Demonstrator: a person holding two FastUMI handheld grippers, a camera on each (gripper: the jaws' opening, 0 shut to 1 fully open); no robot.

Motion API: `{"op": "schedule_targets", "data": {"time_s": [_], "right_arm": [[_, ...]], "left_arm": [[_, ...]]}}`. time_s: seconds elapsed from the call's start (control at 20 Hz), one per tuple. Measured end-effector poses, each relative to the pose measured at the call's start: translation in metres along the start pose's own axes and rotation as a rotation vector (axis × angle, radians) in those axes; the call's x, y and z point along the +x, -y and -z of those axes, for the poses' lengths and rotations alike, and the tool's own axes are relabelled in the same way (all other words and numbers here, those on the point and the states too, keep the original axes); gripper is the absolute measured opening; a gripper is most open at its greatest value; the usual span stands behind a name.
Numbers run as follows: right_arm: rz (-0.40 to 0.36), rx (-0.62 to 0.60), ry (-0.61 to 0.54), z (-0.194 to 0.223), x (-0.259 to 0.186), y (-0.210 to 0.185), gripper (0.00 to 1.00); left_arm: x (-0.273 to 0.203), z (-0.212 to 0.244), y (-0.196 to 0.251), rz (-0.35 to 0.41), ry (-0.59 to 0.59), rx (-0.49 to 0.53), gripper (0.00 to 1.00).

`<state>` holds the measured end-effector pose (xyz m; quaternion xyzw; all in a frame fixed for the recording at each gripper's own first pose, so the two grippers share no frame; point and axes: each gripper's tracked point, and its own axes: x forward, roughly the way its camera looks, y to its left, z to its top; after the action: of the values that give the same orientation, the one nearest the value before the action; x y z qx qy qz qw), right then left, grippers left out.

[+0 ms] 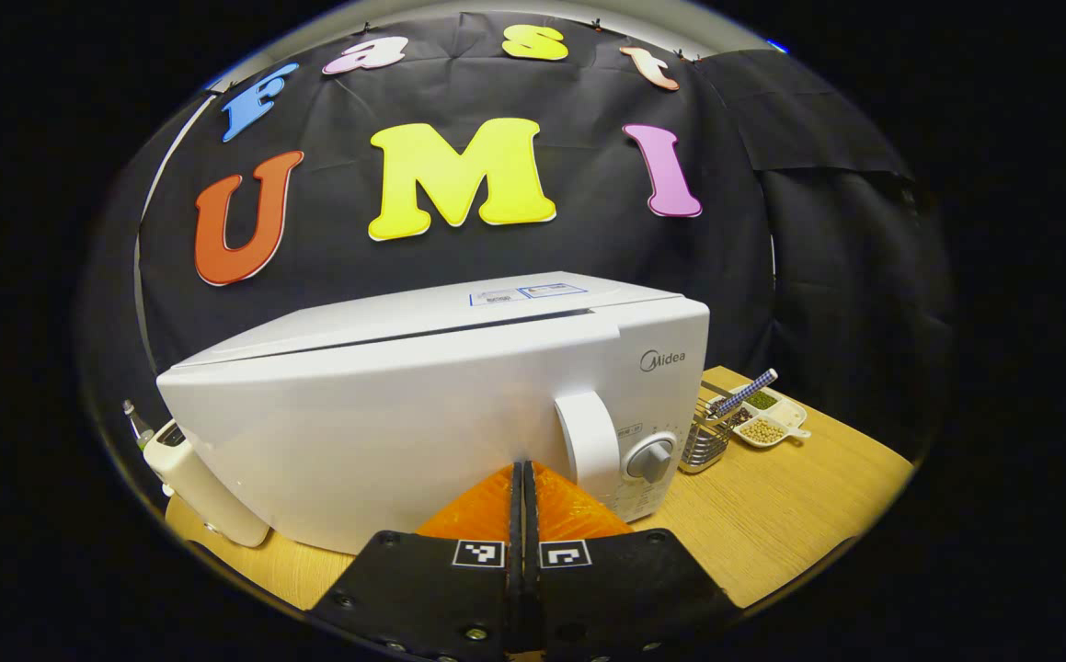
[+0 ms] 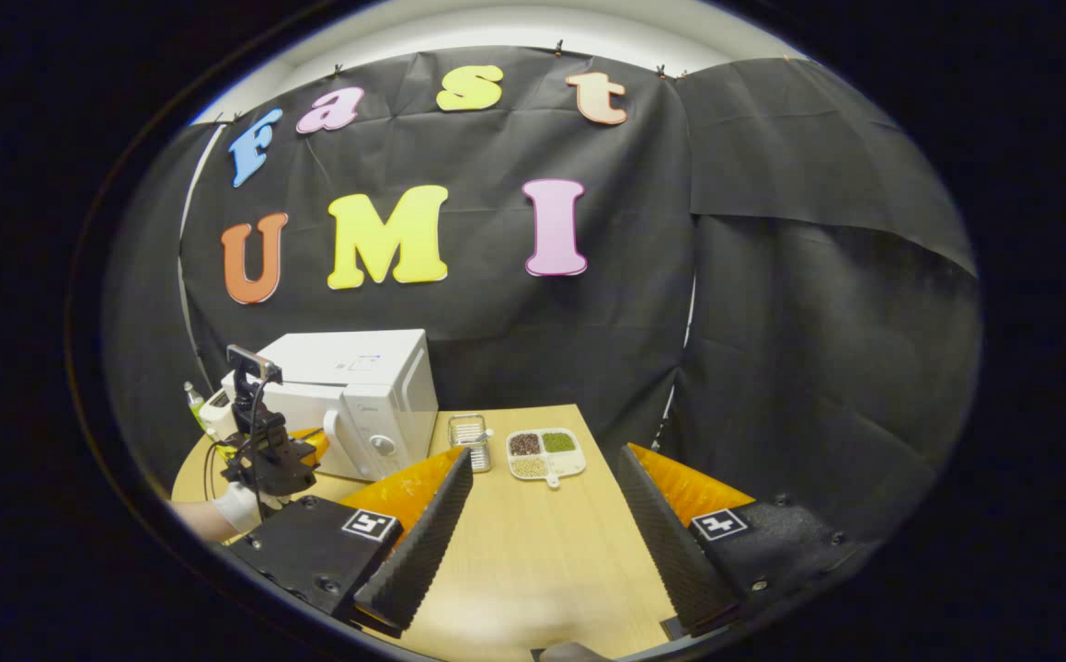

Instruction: Open the microwave oven with the left hand, put the food in, and close the microwave oven.

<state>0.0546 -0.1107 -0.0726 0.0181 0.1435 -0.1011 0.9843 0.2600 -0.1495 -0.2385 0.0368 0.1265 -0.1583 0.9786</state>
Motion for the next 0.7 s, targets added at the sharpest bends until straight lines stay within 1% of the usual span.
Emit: {"op": "schedule_targets", "data": {"time_s": [0.05,0.1,0.15,0.2,0.25,0.3,0.5,0.55,0.6,0.65,0.7], "right_arm": [[0.002,0.005,-0.005,0.002,0.002,0.001,0.93],[0.002,0.011,-0.011,0.003,0.004,0.003,1.00],[0.002,0.015,-0.018,0.004,0.006,0.003,1.00],[0.002,0.019,-0.021,0.005,0.008,0.002,0.94],[0.002,0.020,-0.024,0.005,0.009,0.002,0.93],[0.000,0.021,-0.024,0.005,0.011,0.001,1.00],[-0.006,0.013,-0.027,0.004,0.014,-0.001,1.00],[-0.009,0.011,-0.030,0.004,0.015,-0.002,0.93],[-0.010,0.010,-0.033,0.004,0.015,-0.004,0.93],[-0.015,0.008,-0.030,0.003,0.013,-0.006,0.93],[-0.017,0.010,-0.028,0.002,0.013,-0.007,1.00]], "left_arm": [[0.000,-0.001,0.000,0.003,0.004,0.002,0.00],[0.000,-0.001,-0.001,0.004,0.007,0.002,0.00],[0.001,-0.001,0.000,0.003,0.007,0.003,0.00],[0.002,-0.001,0.001,0.000,0.007,0.005,0.00],[0.002,-0.001,0.000,-0.001,0.007,0.006,0.00],[0.002,0.000,0.000,-0.001,0.008,0.005,0.00],[0.010,-0.004,0.000,-0.001,0.020,0.011,0.00],[0.014,0.002,-0.001,-0.007,-0.017,0.016,0.00],[0.016,0.001,-0.001,-0.017,-0.007,0.011,0.00],[0.015,0.000,-0.001,-0.019,-0.007,0.028,0.00],[0.013,0.004,0.000,-0.019,-0.019,0.029,0.00]]}}
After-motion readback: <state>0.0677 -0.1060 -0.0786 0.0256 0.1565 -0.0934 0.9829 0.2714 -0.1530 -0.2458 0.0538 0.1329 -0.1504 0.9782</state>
